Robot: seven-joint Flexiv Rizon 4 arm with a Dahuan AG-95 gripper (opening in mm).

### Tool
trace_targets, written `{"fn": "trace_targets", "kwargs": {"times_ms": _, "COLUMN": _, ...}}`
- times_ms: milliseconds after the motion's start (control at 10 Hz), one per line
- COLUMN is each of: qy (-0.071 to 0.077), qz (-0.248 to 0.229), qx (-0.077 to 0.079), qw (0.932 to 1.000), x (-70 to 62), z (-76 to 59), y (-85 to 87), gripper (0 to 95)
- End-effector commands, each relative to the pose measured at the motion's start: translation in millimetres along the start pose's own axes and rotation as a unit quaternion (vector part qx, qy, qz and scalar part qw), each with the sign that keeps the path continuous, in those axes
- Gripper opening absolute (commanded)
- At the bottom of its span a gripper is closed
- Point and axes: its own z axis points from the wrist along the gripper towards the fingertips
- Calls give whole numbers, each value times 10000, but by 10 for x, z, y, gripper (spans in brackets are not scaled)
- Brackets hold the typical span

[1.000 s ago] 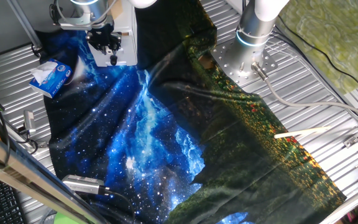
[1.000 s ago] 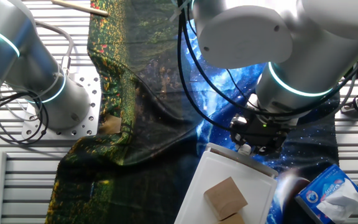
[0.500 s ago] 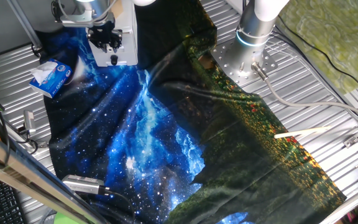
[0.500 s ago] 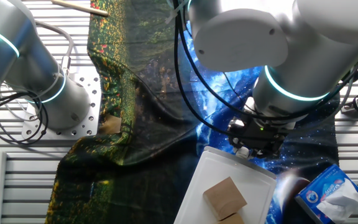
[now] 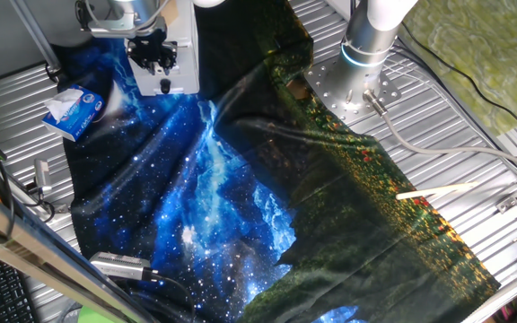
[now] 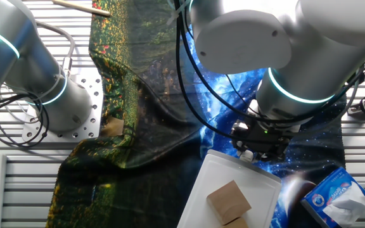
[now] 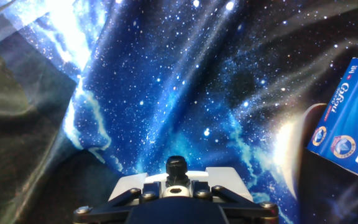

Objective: Grasp the handle and close the drawer

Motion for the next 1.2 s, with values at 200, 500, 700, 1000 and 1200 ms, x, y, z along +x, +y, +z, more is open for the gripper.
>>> {"fn": "trace_targets", "kwargs": {"times_ms": 200, "qy": -5, "qz": -2, "qx": 17, "qw": 10000, "x": -1, "z": 22, "y": -2, "gripper": 0}}
{"fn": "trace_targets", "kwargs": {"times_ms": 500, "qy": 16, "qz": -3, "qx": 27, "qw": 10000, "x": 1, "z": 14, "y": 0, "gripper": 0}}
{"fn": "trace_targets", "kwargs": {"times_ms": 700, "qy": 14, "qz": -44, "qx": 24, "qw": 10000, "x": 2, "z": 12, "y": 0, "gripper": 0}}
{"fn": "trace_targets", "kwargs": {"times_ms": 1000, "qy": 15, "qz": -73, "qx": 27, "qw": 10000, "x": 2, "z": 11, "y": 0, "gripper": 0}}
{"fn": "trace_targets", "kwargs": {"times_ms": 1200, "qy": 15, "qz": -65, "qx": 28, "qw": 10000, "x": 2, "z": 11, "y": 0, "gripper": 0}}
